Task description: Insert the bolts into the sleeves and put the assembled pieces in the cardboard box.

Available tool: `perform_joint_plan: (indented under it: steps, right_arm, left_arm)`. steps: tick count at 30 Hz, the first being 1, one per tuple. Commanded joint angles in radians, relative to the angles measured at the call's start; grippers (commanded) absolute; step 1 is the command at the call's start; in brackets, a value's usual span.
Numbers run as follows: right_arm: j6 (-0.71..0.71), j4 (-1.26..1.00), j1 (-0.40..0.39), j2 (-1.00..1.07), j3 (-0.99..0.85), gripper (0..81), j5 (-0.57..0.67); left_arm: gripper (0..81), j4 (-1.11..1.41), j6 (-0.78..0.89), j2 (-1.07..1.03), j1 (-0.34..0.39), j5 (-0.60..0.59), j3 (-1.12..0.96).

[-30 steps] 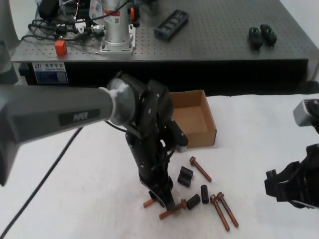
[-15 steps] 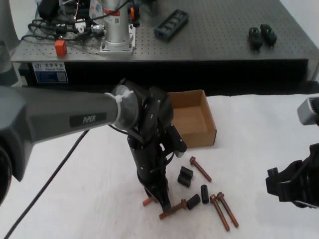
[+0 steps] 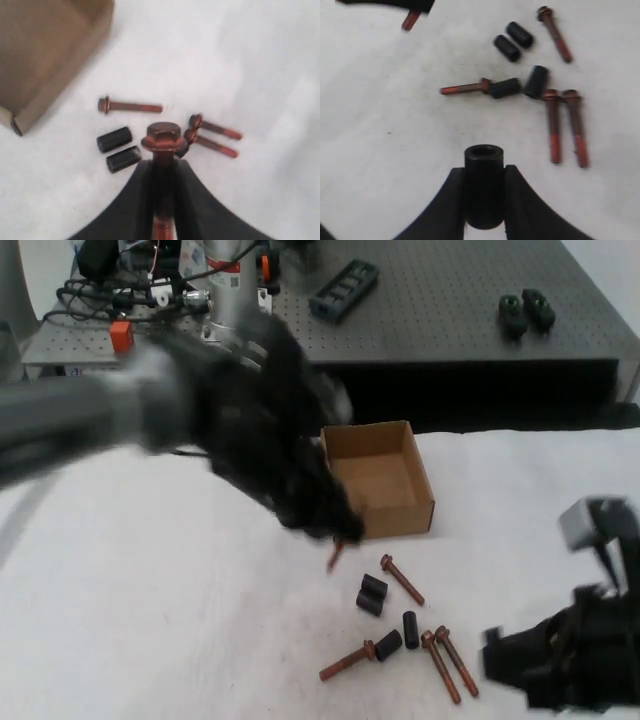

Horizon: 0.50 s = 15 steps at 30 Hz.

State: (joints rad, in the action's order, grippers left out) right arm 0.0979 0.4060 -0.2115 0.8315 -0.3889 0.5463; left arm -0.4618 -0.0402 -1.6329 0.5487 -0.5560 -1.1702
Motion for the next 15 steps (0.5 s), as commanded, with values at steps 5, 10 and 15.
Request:
perform_joint_plan:
  steps: [5, 10, 15]
  right_arm:
    - [0.132, -0.351, -0.103, 0.009, 0.065, 0.2, 0.115]
    - [0.197, -0.525, -0.166, 0.081, 0.058, 0.2, 0.115]
    - [0.252, -0.663, -0.173, 0.145, 0.056, 0.2, 0.115]
  left_arm:
    - [0.7, 0.790, 0.494, 0.242, 0.027, -0.117, 0.399]
    - [0.7, 1.099, 0.716, 0.250, 0.067, -0.172, 0.506]
    - [0.7, 1.090, 0.716, 0.250, 0.085, -0.183, 0.508]
